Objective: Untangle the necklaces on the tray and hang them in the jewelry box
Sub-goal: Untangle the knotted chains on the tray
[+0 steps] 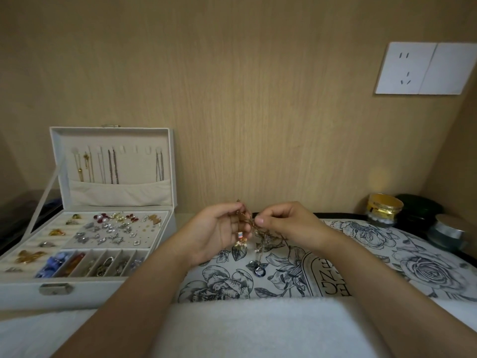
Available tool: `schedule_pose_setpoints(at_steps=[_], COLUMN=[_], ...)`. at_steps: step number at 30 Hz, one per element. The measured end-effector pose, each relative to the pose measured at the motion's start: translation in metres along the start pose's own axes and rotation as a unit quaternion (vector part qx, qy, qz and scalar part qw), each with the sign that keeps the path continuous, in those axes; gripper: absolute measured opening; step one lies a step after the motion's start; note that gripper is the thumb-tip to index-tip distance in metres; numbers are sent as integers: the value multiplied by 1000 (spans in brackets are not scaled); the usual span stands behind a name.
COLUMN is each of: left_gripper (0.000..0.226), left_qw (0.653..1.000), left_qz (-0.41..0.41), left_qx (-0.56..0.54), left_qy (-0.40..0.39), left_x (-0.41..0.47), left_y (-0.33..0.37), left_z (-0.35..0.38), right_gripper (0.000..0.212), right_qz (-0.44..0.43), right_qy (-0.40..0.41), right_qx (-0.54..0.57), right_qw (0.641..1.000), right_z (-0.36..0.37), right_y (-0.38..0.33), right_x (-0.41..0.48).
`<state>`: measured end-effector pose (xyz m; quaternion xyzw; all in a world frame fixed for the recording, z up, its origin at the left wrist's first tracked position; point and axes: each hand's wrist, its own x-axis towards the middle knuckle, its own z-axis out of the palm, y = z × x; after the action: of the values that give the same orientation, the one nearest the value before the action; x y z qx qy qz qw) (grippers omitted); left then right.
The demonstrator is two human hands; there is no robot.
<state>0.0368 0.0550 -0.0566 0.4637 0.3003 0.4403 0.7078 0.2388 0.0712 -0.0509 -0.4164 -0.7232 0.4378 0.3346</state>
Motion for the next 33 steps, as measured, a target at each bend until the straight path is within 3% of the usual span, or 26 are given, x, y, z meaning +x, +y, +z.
schedule_pose_setpoints(at_steps=[8, 15, 23, 26, 30, 32, 33], left_gripper=[24, 25, 30, 28, 27, 28, 28], left_qw=[991, 975, 958, 957, 949, 943, 941], left_qz=[-1, 2, -13, -2, 26, 37, 41], left_qx=[123, 192, 249, 246, 270, 292, 296], left_qy=[56, 109, 142, 154, 158, 158, 158], left_x=[1, 2, 2, 1, 2, 2, 2], left_y=[-12, -11, -15, -15, -14, -12, -10], left_z=[3, 5, 3, 2, 3, 4, 4], right_gripper=[18, 6, 20, 24, 33, 31, 30], right_qz=[8, 38, 64, 96, 85, 86, 83], right_qy=[0, 56, 145, 142, 75, 61, 55], right_qx=[13, -7, -21, 150, 414, 451, 421], right_qw=[1000, 998, 987, 974, 903, 886, 901], right_z=[1, 1, 4, 3, 3, 1, -1], right_y=[0, 4, 5, -1, -6, -7, -7], right_x=[0, 3, 8, 7, 5, 5, 5])
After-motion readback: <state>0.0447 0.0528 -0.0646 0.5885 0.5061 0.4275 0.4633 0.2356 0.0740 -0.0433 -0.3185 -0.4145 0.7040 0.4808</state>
